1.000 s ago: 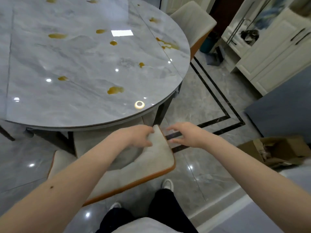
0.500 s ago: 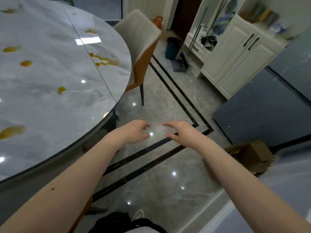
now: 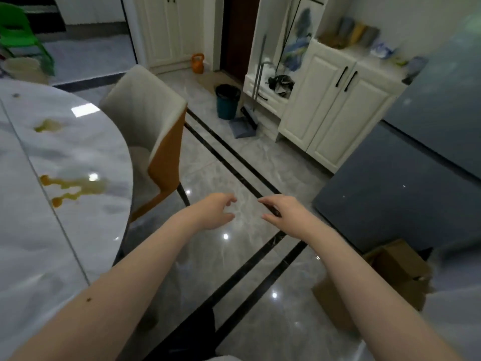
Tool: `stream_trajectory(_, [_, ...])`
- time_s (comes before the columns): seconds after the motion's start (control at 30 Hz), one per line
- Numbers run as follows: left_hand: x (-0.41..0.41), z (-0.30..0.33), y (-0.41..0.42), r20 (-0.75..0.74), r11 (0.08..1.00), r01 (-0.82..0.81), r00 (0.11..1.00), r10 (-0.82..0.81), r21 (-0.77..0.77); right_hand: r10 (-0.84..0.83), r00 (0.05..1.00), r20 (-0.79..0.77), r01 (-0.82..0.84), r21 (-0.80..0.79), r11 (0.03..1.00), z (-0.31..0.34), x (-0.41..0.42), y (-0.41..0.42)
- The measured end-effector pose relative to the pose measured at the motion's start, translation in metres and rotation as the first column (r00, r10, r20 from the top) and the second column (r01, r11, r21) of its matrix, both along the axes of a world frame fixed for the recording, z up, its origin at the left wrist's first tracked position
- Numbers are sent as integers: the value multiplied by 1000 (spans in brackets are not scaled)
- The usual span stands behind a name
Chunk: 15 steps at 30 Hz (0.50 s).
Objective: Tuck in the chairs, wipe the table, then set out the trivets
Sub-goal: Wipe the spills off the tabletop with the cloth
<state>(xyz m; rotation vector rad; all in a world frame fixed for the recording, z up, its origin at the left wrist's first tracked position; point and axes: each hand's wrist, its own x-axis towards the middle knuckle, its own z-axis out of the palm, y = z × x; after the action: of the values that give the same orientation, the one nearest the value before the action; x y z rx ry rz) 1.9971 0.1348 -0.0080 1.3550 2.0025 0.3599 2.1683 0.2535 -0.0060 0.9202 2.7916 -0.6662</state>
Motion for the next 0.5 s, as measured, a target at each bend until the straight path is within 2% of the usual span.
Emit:
stream_trajectory(0.2, [-37,20,157,-53,985,151,988,-147,78,-177,982,-61,177,-9,984,22,-21,122])
stream_trajectory(0.33, [-49,11,251,-44,969,234,972,-231,85,-264,964,-32,264,-5,965,24,-22,204])
stream_trajectory(0.5, [-59,6,382,-33,952,290,957,-288,94,-319,947,-46,320,27,947,21,-27,319])
